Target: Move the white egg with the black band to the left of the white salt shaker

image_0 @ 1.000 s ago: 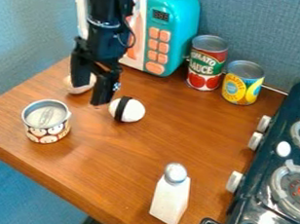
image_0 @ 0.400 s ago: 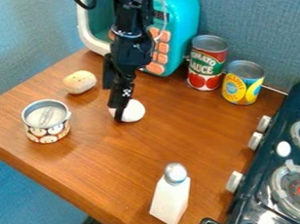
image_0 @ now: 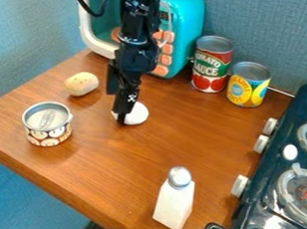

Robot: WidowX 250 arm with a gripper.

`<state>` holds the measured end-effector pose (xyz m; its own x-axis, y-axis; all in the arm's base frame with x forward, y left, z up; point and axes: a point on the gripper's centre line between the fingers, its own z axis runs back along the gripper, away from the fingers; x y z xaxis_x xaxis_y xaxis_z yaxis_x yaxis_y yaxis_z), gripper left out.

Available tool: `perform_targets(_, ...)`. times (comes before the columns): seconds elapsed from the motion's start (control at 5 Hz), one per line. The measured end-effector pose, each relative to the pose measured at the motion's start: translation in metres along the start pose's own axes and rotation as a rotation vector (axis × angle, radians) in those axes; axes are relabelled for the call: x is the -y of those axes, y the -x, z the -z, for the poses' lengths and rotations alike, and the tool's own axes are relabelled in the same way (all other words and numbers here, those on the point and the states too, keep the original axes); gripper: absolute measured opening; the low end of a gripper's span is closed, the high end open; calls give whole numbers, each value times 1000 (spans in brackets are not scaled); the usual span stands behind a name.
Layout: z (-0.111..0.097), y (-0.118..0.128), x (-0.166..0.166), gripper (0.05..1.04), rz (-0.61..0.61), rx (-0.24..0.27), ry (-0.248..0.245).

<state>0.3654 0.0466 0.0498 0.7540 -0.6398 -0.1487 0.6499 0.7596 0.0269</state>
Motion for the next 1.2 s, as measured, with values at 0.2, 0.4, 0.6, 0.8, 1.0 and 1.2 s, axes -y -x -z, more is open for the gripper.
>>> perform_targets(0.2,8,-6,1,1006,-3,-44,8)
perform_targets(0.4,25,-10,4,1006,-29,-85,32)
perform_targets(0.6,27,-14,1,1006,-58,-93,28)
perform_targets(0.8,28,-19,0,972,-93,-52,18)
perform_targets(1.0,27,-16,3,752,-201,14,71)
perform_targets(1.2,26,-5,9,713,-384,83,165)
